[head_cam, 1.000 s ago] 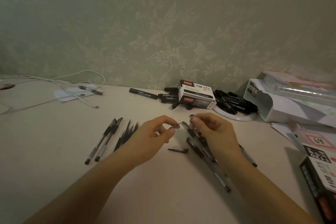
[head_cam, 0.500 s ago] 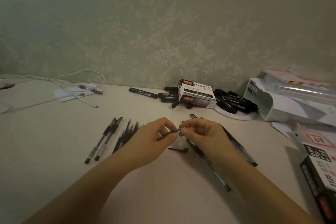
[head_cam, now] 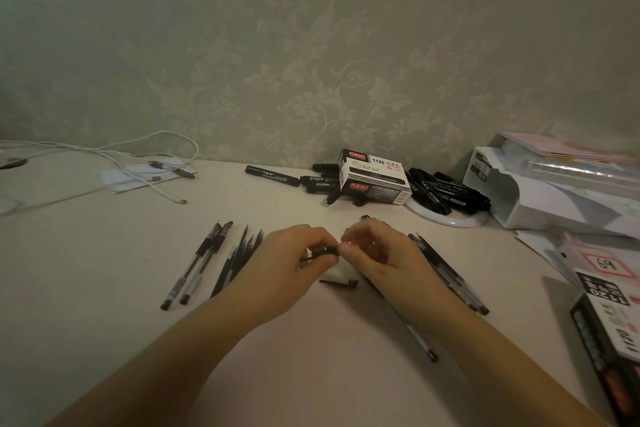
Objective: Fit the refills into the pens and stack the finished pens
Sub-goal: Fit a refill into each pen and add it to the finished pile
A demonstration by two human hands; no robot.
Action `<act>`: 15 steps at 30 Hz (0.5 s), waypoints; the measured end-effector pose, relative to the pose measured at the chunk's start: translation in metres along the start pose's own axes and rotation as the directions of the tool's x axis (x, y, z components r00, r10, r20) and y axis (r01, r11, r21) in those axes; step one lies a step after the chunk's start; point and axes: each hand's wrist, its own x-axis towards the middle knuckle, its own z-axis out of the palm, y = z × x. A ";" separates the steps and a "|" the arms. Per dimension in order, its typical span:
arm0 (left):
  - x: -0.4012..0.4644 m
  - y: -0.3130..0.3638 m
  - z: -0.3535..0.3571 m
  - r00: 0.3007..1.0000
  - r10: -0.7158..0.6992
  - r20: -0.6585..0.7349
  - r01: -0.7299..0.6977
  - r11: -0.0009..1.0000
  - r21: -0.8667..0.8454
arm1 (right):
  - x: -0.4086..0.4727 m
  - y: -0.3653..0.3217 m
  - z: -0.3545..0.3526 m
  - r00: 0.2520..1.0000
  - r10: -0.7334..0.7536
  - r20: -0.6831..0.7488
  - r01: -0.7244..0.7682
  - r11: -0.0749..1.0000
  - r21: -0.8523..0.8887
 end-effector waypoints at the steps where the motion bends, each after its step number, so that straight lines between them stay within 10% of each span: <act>1: 0.000 0.000 0.000 1.000 0.001 -0.001 -0.001 1.000 -0.005 | 0.000 0.001 0.000 1.000 -0.003 0.017 0.003 1.000 0.014; 15: 0.001 0.000 0.000 0.998 -0.065 -0.020 0.064 0.997 -0.052 | -0.002 -0.002 -0.001 0.996 -0.070 0.053 0.072 0.997 -0.025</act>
